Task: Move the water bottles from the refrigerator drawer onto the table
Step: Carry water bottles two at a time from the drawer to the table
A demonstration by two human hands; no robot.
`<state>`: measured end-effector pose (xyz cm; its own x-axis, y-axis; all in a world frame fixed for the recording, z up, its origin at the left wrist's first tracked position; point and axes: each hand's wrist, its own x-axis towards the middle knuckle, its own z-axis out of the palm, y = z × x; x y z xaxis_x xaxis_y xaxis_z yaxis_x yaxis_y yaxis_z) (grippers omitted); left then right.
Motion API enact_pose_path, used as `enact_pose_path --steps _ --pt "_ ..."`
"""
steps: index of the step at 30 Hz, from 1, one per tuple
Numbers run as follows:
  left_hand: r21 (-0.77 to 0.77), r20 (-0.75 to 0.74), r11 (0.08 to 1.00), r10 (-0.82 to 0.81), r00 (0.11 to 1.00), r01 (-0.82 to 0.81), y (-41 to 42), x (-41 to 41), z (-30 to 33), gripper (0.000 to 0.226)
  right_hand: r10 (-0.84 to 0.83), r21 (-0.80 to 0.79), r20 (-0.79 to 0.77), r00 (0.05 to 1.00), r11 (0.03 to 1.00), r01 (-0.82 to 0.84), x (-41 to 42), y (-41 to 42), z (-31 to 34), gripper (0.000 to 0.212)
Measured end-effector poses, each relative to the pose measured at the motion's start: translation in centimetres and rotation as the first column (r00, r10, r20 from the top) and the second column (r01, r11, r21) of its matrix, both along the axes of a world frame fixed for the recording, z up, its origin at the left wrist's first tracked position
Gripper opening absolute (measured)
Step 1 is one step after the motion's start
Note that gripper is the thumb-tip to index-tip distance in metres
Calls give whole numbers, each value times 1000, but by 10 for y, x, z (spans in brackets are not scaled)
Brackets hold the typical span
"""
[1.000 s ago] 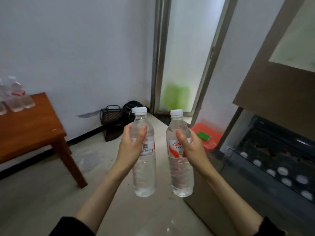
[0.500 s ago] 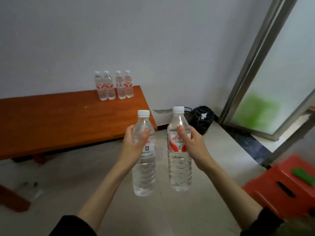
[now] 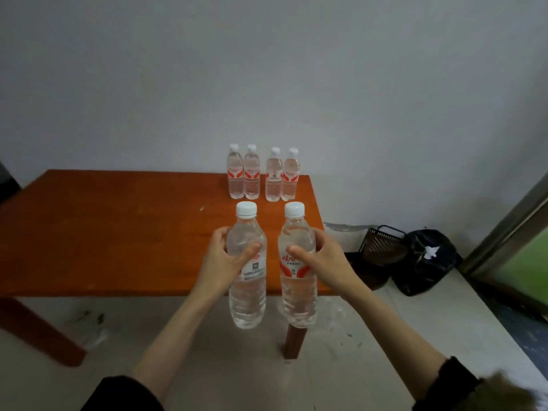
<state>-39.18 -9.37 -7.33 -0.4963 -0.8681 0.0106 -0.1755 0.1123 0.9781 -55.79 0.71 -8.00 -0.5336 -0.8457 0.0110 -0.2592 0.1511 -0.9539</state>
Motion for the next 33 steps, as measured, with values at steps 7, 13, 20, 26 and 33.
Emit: enact_pose_path --steps 7,13,20,26,33 --pt "-17 97 998 64 993 -63 -108 -53 -8 65 74 54 -27 997 996 -72 -68 -111 -11 56" --pt "7 118 1000 19 993 -20 -187 -82 -27 58 117 80 6 993 990 -117 -103 -197 -28 64" --pt "125 103 987 -118 988 104 -294 -115 -60 45 56 159 1 998 986 -56 -132 -295 -62 64" --pt "141 171 984 -136 976 112 -367 -146 -80 67 55 176 62 997 982 -65 -148 -359 -78 65" --pt "111 130 981 -174 976 160 -406 -168 -97 67 63 225 51 997 972 -73 -165 -394 -92 64"
